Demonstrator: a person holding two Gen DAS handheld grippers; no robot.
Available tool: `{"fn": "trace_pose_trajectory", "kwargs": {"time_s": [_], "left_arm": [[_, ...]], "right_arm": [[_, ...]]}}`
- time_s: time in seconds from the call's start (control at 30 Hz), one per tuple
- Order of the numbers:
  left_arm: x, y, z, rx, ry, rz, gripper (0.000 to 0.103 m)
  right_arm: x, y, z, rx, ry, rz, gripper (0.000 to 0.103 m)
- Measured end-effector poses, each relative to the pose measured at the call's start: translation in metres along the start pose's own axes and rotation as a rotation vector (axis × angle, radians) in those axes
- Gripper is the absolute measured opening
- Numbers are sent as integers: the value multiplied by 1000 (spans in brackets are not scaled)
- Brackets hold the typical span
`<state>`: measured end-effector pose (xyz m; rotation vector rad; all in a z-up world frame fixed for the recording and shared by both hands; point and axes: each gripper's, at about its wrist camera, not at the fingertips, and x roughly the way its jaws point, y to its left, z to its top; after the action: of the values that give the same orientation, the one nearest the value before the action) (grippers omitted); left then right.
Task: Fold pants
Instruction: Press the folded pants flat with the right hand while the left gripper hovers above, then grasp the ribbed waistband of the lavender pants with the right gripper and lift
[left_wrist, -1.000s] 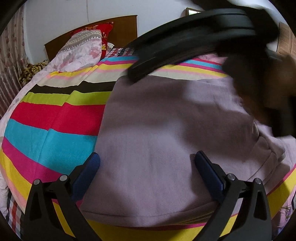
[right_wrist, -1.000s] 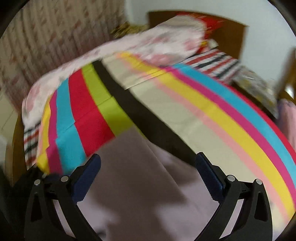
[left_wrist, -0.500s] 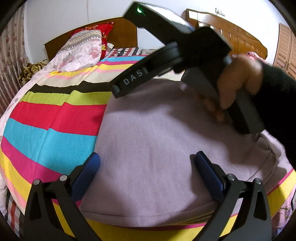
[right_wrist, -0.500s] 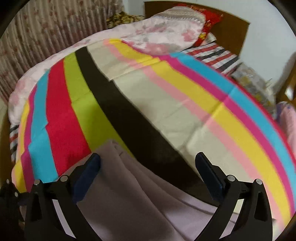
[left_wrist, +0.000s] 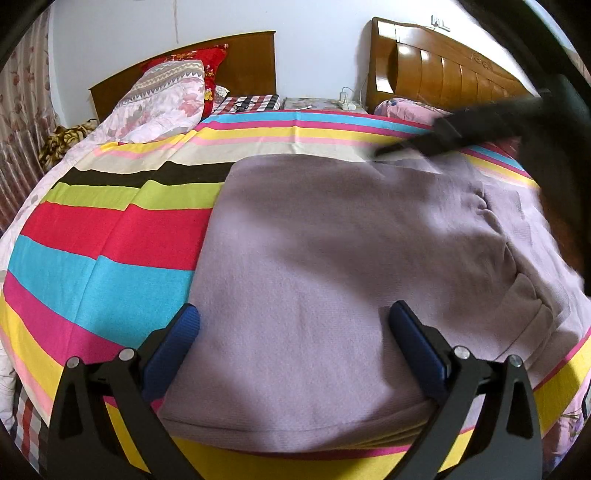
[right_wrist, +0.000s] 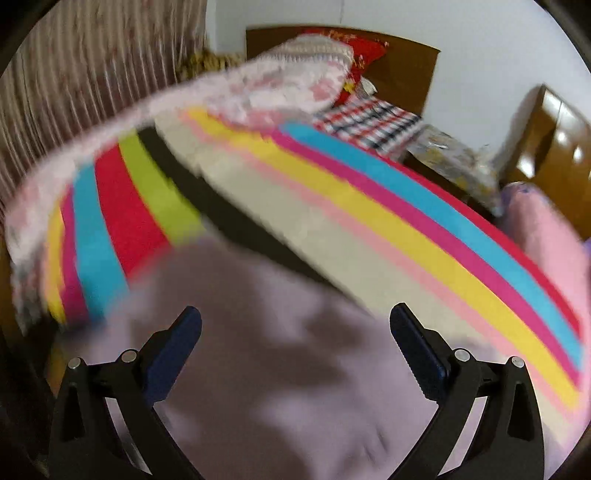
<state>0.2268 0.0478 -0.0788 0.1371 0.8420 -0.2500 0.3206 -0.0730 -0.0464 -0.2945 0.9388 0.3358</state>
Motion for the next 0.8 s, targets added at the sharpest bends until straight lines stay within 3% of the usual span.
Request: {"fn": "trace_pose_trajectory", "kwargs": {"time_s": [0.13,0.23,0.3,0.4,0.47,0.57,0.67,0.7,0.73,0.8], "left_arm": [[-1,-2,0,0,2,5,102],[-2,-2,1,1,2,0,102],[-3,-2,1,2,-2,-8,102],[-11,-2,3,19,-4,11,102],[-27,-1,11,-27,-49,55,101],[-53,-6,30,-90,-143,-27,101],[-56,-32,55,-68,-164,-119,101],[-52,-42,61,-47,-159,-133,101],[-46,-54,67,-16,-153,-133,101],[-30,-79,80,61,-126,-64,101]], "right_arm": [[-9,-7,-62,-26,72,-70,98],[-33,-24,-104,-22,53,-166,98],[-72,-53,-134,119,-29,-106,98],[-136,-105,-196,392,-175,-132,98],[-174,-145,-252,605,-265,-140,98],[-218,-195,-343,913,-358,-141,98],[-232,-228,-408,1125,-347,-172,89],[-231,-232,-415,1143,-352,-160,87],[-228,-235,-421,1163,-350,-141,84],[-214,-239,-416,1169,-306,-114,80]]}}
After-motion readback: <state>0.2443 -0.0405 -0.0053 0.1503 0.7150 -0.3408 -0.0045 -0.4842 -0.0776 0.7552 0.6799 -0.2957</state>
